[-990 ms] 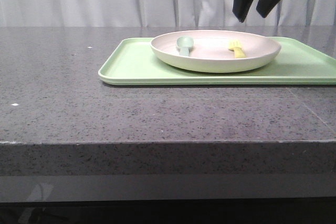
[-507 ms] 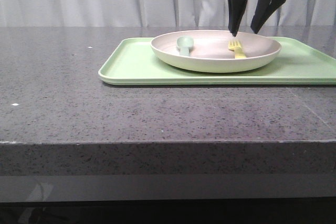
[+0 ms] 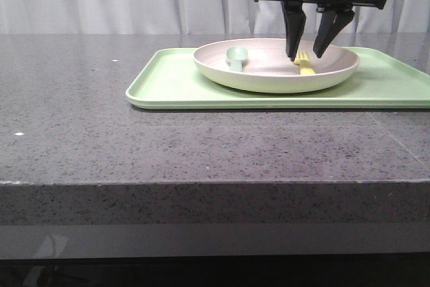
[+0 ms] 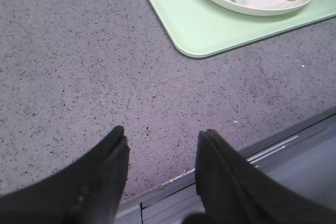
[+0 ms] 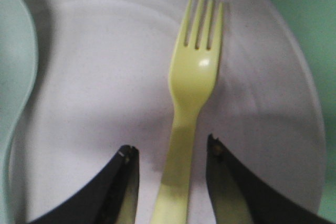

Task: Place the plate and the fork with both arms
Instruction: 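Lower the right gripper onto the yellow fork on the plate, then grasp the yellow fork with the right gripper and lift it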

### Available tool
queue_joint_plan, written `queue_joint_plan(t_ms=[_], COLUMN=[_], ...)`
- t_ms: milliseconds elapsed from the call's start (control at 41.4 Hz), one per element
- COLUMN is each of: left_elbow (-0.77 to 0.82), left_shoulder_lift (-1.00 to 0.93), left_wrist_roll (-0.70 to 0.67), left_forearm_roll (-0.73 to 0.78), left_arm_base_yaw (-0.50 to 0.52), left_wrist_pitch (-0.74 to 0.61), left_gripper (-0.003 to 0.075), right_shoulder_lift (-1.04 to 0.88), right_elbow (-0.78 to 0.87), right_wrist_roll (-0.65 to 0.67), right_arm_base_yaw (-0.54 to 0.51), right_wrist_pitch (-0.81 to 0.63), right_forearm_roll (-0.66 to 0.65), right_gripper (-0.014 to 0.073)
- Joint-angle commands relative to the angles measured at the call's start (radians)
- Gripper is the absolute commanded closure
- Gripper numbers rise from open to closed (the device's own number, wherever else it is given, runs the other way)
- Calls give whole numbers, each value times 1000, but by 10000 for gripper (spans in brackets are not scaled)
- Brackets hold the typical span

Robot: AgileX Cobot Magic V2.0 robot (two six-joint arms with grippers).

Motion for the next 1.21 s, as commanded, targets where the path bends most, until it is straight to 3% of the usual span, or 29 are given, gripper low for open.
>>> queue_joint_plan(t_ms=[0, 434, 748, 1183], left_elbow=[-27, -27, -27, -27], left_shoulder_lift=[-1, -1, -1, -1], left_wrist_roll=[3, 3, 3, 3], left_forearm_roll=[-5, -5, -5, -5], left_arm_base_yaw=[-5, -5, -5, -5], left_wrist_pitch=[-68, -68, -68, -68], left_gripper=[418, 418, 418, 418], right_shoulder_lift=[-47, -10, -10, -89], right_elbow=[-33, -33, -33, -35], right_wrist_roll=[3, 3, 3, 2], right_arm_base_yaw=[-7, -7, -7, -7], right_wrist_pitch=[-37, -12, -2, 2], right_forearm_roll=[-1, 0, 1, -17], right_gripper=[259, 265, 491, 493])
